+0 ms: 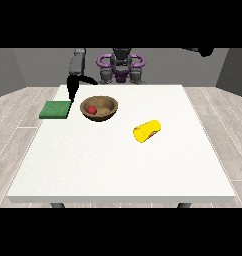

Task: Pick the cup and pour the ball into the bowl, then pick the bowl and place it on the pad

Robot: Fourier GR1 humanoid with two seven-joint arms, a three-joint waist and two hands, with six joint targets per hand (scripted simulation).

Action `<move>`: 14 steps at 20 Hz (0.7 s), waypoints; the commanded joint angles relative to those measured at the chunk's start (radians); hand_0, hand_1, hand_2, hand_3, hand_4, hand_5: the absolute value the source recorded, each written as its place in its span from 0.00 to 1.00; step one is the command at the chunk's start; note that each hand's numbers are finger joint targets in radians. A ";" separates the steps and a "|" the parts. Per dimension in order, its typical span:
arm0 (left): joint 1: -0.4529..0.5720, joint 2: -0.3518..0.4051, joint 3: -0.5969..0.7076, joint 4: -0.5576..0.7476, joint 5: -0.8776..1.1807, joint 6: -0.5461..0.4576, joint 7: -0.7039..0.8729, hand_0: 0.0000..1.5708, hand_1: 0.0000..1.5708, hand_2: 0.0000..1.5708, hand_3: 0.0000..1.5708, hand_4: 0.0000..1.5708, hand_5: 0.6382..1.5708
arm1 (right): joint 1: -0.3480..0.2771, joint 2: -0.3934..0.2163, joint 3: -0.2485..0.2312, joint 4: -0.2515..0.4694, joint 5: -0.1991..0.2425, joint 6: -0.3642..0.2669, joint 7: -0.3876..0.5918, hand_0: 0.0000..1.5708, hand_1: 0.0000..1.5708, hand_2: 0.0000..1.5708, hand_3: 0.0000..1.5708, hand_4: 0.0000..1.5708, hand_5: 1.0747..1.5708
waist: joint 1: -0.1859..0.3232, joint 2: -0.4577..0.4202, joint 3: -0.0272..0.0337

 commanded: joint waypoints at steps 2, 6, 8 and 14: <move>0.015 0.093 0.049 0.009 0.091 -0.071 0.079 0.00 0.00 0.00 0.00 0.13 0.98 | 0.037 0.026 0.009 0.058 -0.004 0.027 -0.069 0.00 0.00 0.00 0.00 0.00 1.00 | -0.011 -0.005 0.0022; 0.002 0.154 0.063 0.002 0.134 -0.112 0.092 0.00 0.00 0.00 0.00 0.11 0.99 | -0.040 0.000 -0.013 0.105 -0.004 -0.006 -0.059 0.00 0.00 0.00 0.00 0.00 1.00 | -0.007 0.033 0.0021; 0.049 0.155 0.067 0.009 0.129 -0.093 0.064 0.00 0.00 0.00 0.00 0.12 0.99 | 0.017 0.011 0.011 0.111 -0.005 0.052 -0.099 0.00 0.00 0.00 0.00 0.00 1.00 | -0.056 0.025 0.0021; -0.046 0.192 0.085 -0.041 0.239 -0.120 0.160 0.00 0.00 0.00 0.00 0.10 0.99 | -0.076 -0.045 -0.078 0.250 -0.066 0.092 -0.169 0.00 0.00 0.00 0.00 0.00 1.00 | 0.027 0.114 0.0028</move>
